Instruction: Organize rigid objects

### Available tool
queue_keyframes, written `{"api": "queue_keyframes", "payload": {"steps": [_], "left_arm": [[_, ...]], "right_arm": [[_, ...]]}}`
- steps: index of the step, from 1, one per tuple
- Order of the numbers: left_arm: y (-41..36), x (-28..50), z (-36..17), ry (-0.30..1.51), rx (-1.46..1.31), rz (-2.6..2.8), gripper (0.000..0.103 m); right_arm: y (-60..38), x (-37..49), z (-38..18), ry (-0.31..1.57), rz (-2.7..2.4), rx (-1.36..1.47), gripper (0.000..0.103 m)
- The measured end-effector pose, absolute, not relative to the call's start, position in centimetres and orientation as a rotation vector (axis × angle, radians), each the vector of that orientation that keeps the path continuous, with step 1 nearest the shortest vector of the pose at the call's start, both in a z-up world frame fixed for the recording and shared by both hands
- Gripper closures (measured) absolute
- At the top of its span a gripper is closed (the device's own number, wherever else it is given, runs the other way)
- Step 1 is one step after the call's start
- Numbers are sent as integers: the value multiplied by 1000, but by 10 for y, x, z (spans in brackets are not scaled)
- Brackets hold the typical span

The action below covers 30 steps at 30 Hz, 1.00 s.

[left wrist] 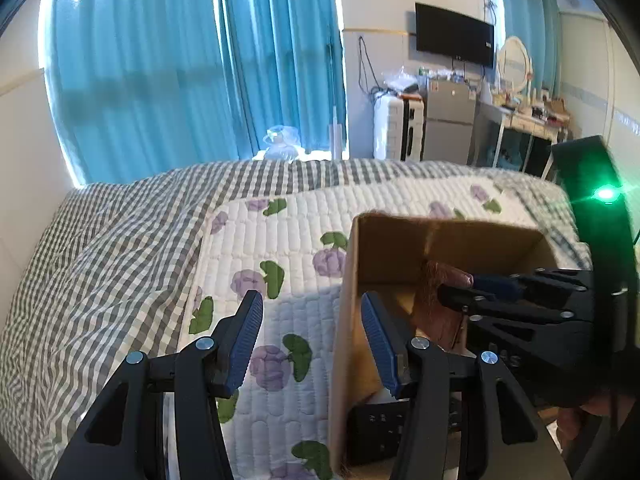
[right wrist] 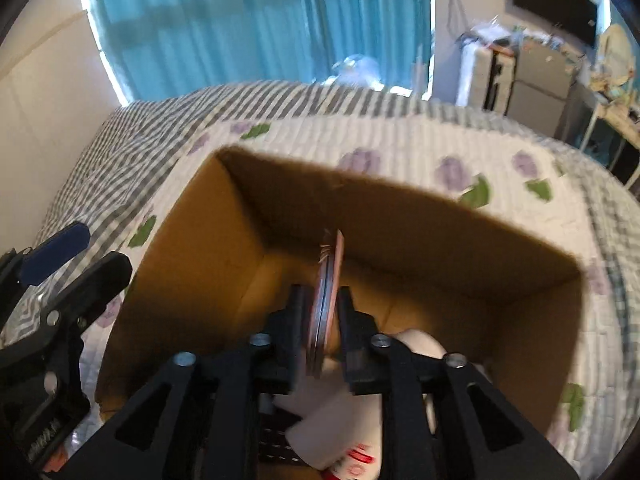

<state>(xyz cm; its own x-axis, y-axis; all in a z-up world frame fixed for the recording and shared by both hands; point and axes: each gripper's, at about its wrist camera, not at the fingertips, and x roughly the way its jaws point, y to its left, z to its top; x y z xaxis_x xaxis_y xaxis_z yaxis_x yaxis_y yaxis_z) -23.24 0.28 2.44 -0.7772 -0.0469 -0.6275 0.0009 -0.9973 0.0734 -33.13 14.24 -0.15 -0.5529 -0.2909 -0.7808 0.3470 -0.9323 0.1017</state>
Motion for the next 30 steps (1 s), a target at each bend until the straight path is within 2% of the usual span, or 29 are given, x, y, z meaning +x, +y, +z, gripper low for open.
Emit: {"api": "queue_keyframes", "payload": {"steps": [2,13,15,16,20,21,23,24,26,30], "left_arm": [[8,-223,38,-115,1010,-2949,49],[33,-119,166,-191,690,-3078,49],[35,-98,183,-189,629,-3100,41],[36,-86,191,-192,596,-3112,33],[37,-55,207,-192,512,-3144,24],[36,-47,208,-191,491,-3145,17],[32,-39,207,-173,455,-3159,14],[30,-34,205,-156,435,-3173,13],[24,-31,197,-126,421,-3178,8],[21,-36,174,-121,426,-3114,7]], "right_arm": [[153,-322,13,92,-2533,1201,71],[205,-212,155,167,-2753,918,70],[213,-185,180,166,-2785,852,62],[216,-172,189,162,-2798,823,55],[228,-126,216,141,-2848,707,40],[230,-117,219,139,-2858,686,37],[234,-99,224,133,-2888,643,21],[236,-91,223,121,-2898,620,17],[239,-80,220,90,-2909,584,0],[242,-77,194,69,-2935,598,0]]}}
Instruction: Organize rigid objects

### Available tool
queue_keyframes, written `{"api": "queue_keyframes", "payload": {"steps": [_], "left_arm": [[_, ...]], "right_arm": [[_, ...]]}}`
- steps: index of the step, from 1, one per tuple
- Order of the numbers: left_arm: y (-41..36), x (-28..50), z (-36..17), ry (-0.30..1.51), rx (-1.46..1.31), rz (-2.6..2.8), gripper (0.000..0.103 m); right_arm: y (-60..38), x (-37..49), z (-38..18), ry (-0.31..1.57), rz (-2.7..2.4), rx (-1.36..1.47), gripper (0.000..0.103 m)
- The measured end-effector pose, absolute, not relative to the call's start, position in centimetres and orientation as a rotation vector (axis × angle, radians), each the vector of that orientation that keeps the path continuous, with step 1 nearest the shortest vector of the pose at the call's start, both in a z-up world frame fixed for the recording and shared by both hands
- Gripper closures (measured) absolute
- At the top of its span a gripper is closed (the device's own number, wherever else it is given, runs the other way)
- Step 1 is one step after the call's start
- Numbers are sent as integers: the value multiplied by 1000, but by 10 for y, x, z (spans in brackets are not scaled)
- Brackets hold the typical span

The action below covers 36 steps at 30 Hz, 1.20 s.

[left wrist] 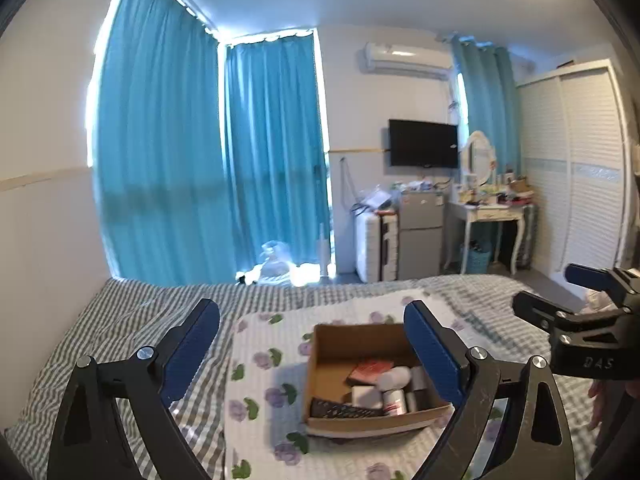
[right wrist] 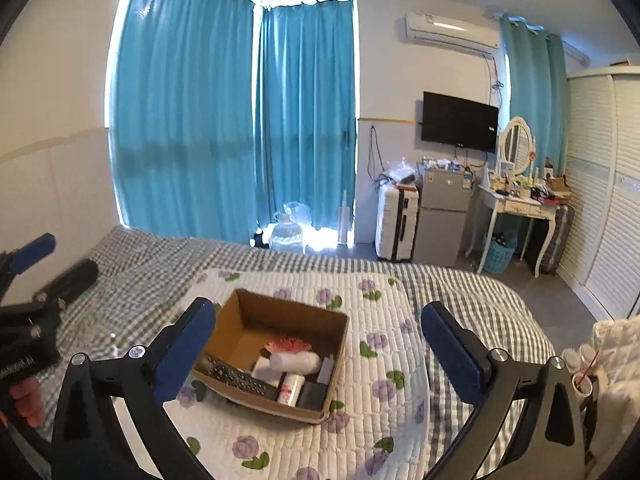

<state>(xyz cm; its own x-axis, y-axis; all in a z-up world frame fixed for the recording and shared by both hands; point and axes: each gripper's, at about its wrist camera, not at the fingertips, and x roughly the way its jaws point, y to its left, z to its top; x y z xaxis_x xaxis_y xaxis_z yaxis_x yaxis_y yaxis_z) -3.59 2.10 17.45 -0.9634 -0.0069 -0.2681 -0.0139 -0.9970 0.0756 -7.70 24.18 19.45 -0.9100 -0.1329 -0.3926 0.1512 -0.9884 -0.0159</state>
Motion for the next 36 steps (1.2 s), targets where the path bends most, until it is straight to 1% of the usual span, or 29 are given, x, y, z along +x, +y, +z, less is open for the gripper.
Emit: {"api": "queue_keyframes", "payload": {"steps": [5,9,12,15,18,22,27,36], "left_arm": [[19,-46,136,155,-457,3151,5],[15,-59,101,89,-501,3134,3],[19,-65,72,155,-533,3144,3],[20,-66,53,150,-567,3133,3],[22,-63,44,152,-591,3119,3],[25,-58,43,183,-550,3128,3],[21,-57,40,143,-548,3137,3],[18,-59,39,123,-545,3148,3]], "right_arm": [[243,-91,153,80,-2949,649,0],[250,-99,116,61,-2957,631,0],[251,-103,93,55,-2960,642,0],[251,-106,75,61,-2957,656,0],[247,-108,61,79,-2954,675,0],[241,-107,48,95,-2943,708,0],[237,-104,48,115,-2966,680,0],[244,-106,48,61,-2986,686,0]]}}
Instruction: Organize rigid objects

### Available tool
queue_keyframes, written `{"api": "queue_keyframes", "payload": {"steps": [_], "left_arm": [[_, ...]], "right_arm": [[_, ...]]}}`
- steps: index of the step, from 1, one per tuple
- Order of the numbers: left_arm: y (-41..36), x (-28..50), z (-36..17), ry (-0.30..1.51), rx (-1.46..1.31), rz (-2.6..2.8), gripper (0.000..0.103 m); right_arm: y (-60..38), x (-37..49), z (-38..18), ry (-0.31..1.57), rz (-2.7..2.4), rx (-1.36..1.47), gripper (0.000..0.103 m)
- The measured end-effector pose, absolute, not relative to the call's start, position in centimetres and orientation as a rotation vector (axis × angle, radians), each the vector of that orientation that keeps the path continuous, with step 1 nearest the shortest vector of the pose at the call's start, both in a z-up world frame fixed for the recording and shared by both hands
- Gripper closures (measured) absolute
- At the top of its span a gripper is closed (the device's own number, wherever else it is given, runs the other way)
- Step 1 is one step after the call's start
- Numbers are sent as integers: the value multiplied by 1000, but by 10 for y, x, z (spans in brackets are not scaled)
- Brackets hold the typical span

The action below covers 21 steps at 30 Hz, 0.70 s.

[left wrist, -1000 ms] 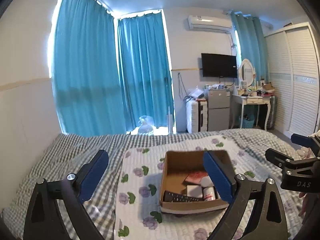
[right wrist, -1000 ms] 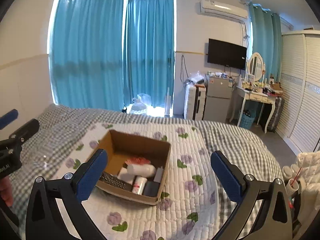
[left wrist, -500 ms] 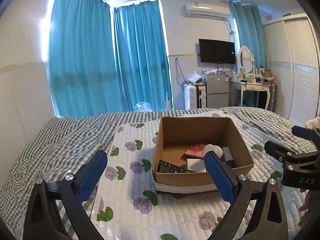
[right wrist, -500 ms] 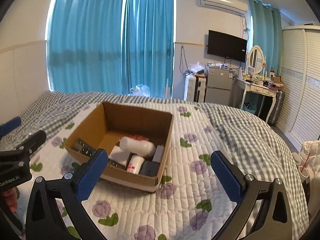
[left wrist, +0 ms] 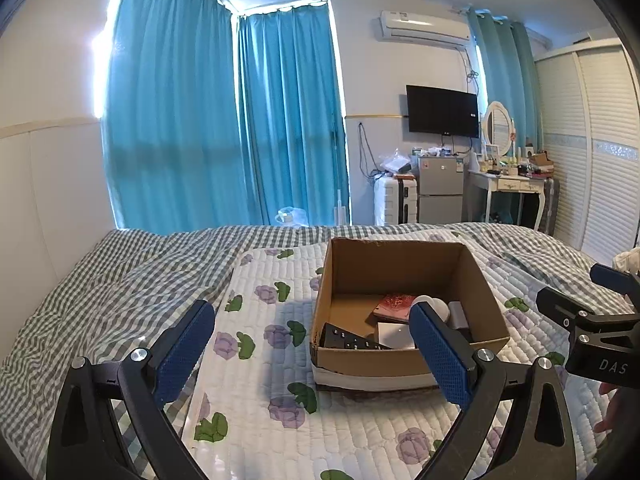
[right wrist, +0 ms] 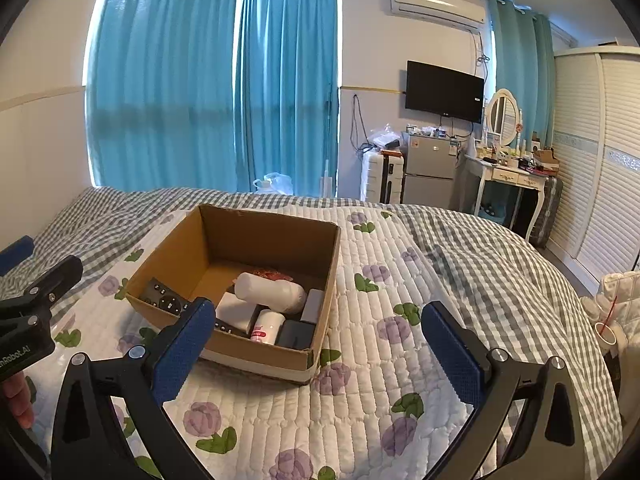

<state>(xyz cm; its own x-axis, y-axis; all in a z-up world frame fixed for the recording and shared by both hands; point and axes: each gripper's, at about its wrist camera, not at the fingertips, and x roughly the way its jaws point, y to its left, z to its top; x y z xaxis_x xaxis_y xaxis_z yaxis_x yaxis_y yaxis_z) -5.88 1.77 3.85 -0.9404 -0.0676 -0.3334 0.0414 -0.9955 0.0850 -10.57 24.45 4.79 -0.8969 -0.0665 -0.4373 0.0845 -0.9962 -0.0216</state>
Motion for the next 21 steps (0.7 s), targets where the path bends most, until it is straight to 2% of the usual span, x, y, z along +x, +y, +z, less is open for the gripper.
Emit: {"api": "queue_keyframes", "payload": {"steps": [21], "left_arm": [[19,-57,37,-119,530,-3041,3]], "right_arm": [[243,-108,43,81,-2983,718,0]]}}
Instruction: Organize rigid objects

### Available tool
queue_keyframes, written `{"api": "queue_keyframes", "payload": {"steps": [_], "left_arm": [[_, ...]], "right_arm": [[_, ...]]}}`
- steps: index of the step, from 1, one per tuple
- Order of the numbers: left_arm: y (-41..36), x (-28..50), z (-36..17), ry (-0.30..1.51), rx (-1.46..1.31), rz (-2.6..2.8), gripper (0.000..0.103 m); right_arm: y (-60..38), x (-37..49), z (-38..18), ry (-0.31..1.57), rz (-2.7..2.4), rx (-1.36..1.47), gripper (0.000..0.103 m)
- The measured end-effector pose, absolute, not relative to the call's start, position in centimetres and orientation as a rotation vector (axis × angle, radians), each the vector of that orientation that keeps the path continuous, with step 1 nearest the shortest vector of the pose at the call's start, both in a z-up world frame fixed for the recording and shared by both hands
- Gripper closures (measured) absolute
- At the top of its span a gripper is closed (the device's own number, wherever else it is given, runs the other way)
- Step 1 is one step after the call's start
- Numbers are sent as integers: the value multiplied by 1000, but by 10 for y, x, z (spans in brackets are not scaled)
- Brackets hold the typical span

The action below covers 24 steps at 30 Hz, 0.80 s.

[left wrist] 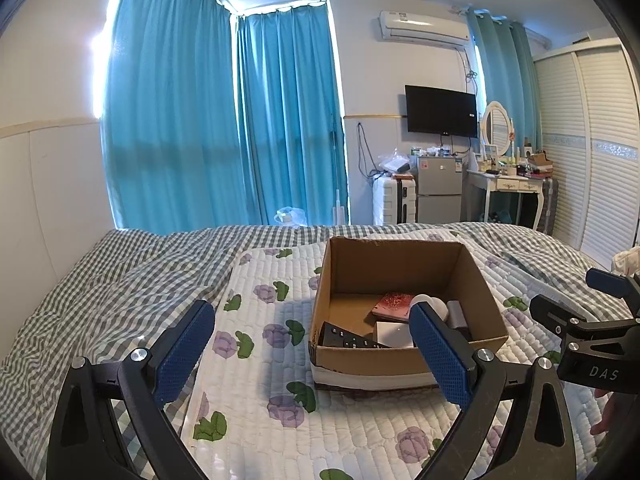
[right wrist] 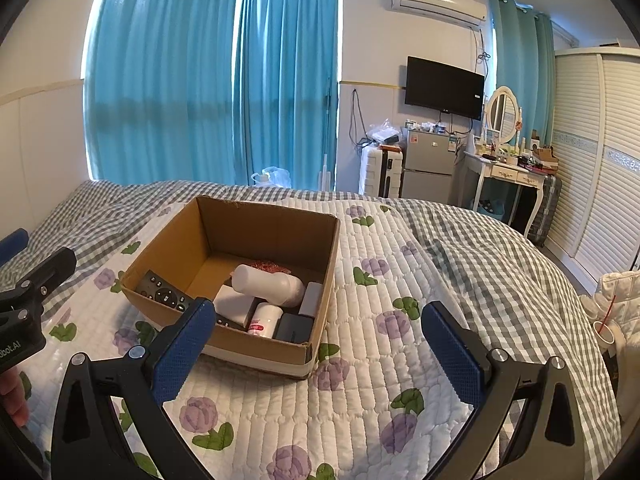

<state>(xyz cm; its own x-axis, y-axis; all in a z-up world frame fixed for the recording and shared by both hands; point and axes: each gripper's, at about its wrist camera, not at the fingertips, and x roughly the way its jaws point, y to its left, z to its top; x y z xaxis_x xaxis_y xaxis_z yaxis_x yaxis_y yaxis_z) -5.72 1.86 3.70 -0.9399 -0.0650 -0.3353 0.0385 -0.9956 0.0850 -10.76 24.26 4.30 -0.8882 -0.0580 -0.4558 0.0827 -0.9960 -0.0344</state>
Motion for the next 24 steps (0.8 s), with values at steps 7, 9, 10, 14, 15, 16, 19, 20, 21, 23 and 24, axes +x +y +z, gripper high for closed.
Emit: {"api": "queue_keyframes", "payload": {"steps": [7,9,10,14,15,16,19,20,21,23,24], "left_arm": [[18,-57,37,-120,536,-3041,3],[18,-57,37,-122,537,-3041,3],[18,-57,37,-121,537,-3040,3],[19,-57,37,-122,539,-3041,3],[19,-57,36,-122,540,-3041,3],[19,-57,36,-121,540,-3041,3],[19,-58,36,-120,542,-3042,3],[19,-58,36,-120,543,-3042,3],[19,-58,36,-118,545,-3043,3],[19,-58,35,-118,545,-3042,3],[19,-58,35,-118,545,-3042,3]], "right_arm": [[240,-108,42,85,-2983,720,0],[240,-108,41,84,-2982,723,0],[240,-108,41,83,-2983,722,0],[240,-108,41,85,-2982,724,0],[240,-108,41,85,-2981,724,0],[240,-108,41,86,-2981,725,0],[240,-108,41,85,-2981,726,0],[240,-108,41,86,-2981,727,0],[240,-108,41,86,-2981,728,0],[240,-108,40,87,-2981,729,0],[239,-108,40,89,-2981,732,0]]}}
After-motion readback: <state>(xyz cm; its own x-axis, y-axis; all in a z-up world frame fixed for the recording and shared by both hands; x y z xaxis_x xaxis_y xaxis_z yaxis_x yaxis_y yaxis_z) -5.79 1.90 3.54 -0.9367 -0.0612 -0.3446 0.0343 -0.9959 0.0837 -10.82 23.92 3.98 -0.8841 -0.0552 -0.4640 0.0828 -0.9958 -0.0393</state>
